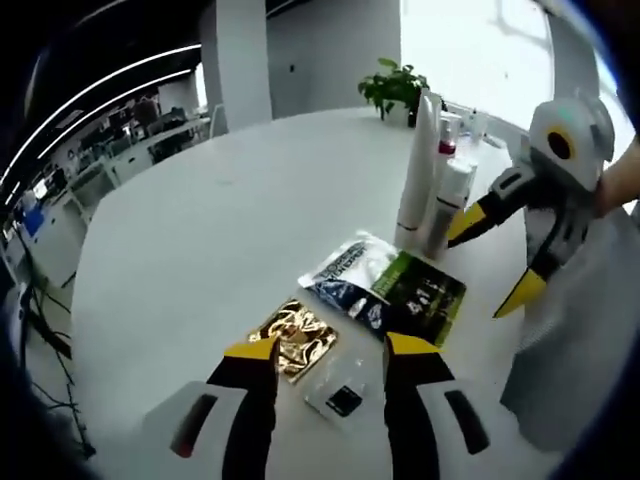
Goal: Arrange the skincare products in the storage area until every visible bottle or jar stands upright without overlapping.
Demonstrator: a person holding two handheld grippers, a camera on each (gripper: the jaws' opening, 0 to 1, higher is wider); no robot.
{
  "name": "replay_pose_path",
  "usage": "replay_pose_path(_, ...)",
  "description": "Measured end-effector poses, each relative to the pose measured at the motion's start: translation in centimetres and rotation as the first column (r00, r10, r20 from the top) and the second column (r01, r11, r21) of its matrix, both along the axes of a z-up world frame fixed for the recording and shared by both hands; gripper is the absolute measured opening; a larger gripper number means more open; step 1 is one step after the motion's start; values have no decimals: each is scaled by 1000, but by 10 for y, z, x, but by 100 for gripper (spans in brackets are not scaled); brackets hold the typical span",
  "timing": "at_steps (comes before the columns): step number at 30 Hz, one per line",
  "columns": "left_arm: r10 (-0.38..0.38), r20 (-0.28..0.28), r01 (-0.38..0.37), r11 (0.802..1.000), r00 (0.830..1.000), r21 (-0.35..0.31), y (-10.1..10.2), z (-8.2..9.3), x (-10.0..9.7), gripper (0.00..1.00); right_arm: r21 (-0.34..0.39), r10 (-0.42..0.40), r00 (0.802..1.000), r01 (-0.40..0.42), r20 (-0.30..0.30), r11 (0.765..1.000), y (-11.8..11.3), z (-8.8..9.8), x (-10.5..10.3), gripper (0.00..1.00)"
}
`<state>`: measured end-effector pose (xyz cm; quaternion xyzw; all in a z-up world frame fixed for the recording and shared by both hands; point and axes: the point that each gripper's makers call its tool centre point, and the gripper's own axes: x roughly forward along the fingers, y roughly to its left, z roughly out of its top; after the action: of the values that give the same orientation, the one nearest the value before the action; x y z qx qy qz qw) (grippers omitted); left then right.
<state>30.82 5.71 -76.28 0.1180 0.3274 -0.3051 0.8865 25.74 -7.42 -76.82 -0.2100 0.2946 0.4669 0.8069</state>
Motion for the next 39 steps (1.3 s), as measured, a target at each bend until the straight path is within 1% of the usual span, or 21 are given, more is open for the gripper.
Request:
replay_pose_path(4, 30, 6, -30, 999, 1000, -18, 2, 3, -7, 49, 11, -31, 999, 31, 14, 999, -21, 12, -8, 55)
replay_pose_path(9, 63, 9, -62, 997, 998, -37, 2, 15, -24, 54, 39, -97, 995, 97, 19, 995, -49, 29, -12, 61)
replay_pose_path(11, 72, 6, -71, 996, 997, -54, 0, 20, -32, 56, 46, -122, 992, 121, 24, 992, -59, 31, -11, 63)
replay_pose_path(12, 70, 7, -69, 996, 998, -60, -2, 22, -35, 58, 57, -145, 989, 144, 20, 988, -66, 37, -12, 64)
replay_pose_path(16, 82, 16, -81, 994, 996, -73, -2, 28, -48, 62, 76, -185, 982, 182, 29, 980, -84, 50, -13, 70)
replay_pose_path(18, 97, 15, -95, 991, 995, -92, 0, 30, -52, 66, 87, -209, 977, 206, 31, 975, -94, 55, -15, 72)
replay_pose_path(19, 104, 19, -102, 990, 994, -100, 0, 33, -57, 67, 90, -215, 976, 211, 34, 973, -98, 57, -16, 74)
replay_pose_path(24, 127, 19, -124, 983, 992, -136, -2, 42, -67, 73, 112, -260, 964, 254, 48, 961, -118, 67, -20, 81)
replay_pose_path(27, 142, 16, -138, 978, 990, -156, -2, 45, -71, 77, 118, -280, 959, 273, 48, 955, -127, 70, -22, 84)
replay_pose_path(30, 154, 7, -151, 974, 988, -171, -3, 49, -76, 77, 138, -297, 954, 289, 41, 947, -132, 73, -23, 86)
replay_pose_path(31, 164, 6, -161, 971, 986, -178, -3, 51, -77, 78, 146, -302, 953, 293, 42, 945, -133, 74, -23, 87)
replay_pose_path(34, 192, 2, -186, 956, 981, -227, -7, 59, -81, 82, 164, -307, 951, 296, 46, 941, -133, 78, -23, 91)
replay_pose_path(36, 202, 8, -194, 951, 979, -241, -10, 65, -84, 86, 176, -309, 950, 296, 47, 939, -134, 81, -23, 93)
replay_pose_path(38, 209, 11, -200, 949, 978, -246, -11, 64, -85, 89, 179, -310, 950, 298, 45, 938, -134, 82, -23, 95)
replay_pose_path(39, 210, 10, -200, 947, 978, -250, -12, 66, -88, 90, 180, -311, 949, 298, 46, 937, -135, 83, -24, 96)
